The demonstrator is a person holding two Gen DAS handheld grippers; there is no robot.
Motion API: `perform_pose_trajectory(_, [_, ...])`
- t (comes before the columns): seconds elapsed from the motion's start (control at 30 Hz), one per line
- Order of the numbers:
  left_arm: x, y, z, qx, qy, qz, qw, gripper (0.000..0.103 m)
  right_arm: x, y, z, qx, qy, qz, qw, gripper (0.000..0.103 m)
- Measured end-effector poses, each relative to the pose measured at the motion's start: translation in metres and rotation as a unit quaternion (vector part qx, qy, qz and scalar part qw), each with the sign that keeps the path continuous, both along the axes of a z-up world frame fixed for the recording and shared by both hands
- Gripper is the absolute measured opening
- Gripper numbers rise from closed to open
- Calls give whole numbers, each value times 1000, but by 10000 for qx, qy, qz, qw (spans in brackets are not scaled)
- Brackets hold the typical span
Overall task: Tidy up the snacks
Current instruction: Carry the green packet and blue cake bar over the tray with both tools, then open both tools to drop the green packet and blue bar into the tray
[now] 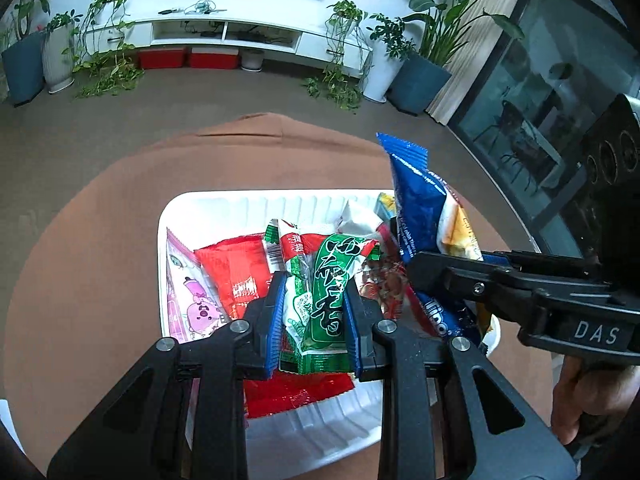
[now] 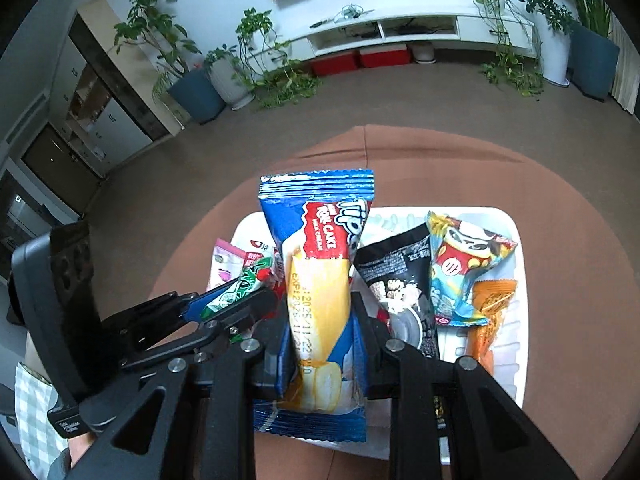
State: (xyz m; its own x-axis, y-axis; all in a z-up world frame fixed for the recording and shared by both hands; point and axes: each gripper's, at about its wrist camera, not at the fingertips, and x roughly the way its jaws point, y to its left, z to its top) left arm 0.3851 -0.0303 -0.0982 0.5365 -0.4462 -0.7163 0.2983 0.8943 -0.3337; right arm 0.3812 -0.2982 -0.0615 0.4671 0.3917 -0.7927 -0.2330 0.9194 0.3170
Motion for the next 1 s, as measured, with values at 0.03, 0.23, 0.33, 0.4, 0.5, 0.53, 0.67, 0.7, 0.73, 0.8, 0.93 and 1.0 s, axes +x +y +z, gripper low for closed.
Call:
perform_pose_trajectory(0.03, [0, -2, -3, 10, 14, -2, 10000, 24, 1, 1, -3, -34, 23, -6, 10000, 28])
perform_pose_trajectory(0.23, [13, -12, -19, 83, 34, -8, 10000, 25, 7, 6, -15, -149, 173, -10, 9997, 28])
perform_pose_trajectory(0.33, [12, -22, -23, 89, 90, -1, 9999, 25, 10, 6, -21, -184, 245, -55, 9995, 28])
perform_pose_trajectory(0.4, [15, -26, -26, 59, 119, 18, 9999, 25, 11, 6, -22, -167, 272, -70, 9995, 28])
perform_pose_trajectory(0.5, [16, -27, -33, 57, 117, 57, 9999, 25, 9, 9, -25, -223, 312, -65, 9992, 28])
perform_pose_trajectory(0.53, [15, -25, -35, 42, 116, 61, 9999, 25, 10, 8, -28, -199, 360, -72, 9991, 28])
perform_pose_trajectory(0.67, [14, -23, -41, 47, 72, 103, 9999, 25, 10, 6, -34, -146, 378, -129, 9991, 28])
perform_pose_trajectory(0.7, [14, -23, -42, 50, 57, 110, 9999, 25, 13, 5, -34, -139, 382, -135, 9991, 28])
perform_pose_trajectory(0.73, [15, -23, -42, 53, 45, 116, 9999, 25, 13, 6, -35, -137, 388, -133, 9991, 28])
perform_pose_trajectory(0.8, [8, -21, -42, 56, 18, 124, 9999, 26, 14, 5, -37, -95, 404, -143, 9990, 28])
perform_pose_trajectory(0.93, [1, -22, -42, 88, -41, 155, 9998, 26, 14, 1, -41, 15, 427, -179, 9989, 28])
perform_pose_trajectory(1.0, [-1, -23, -42, 91, -62, 176, 9998, 25, 14, 0, -41, 10, 420, -173, 9990, 28])
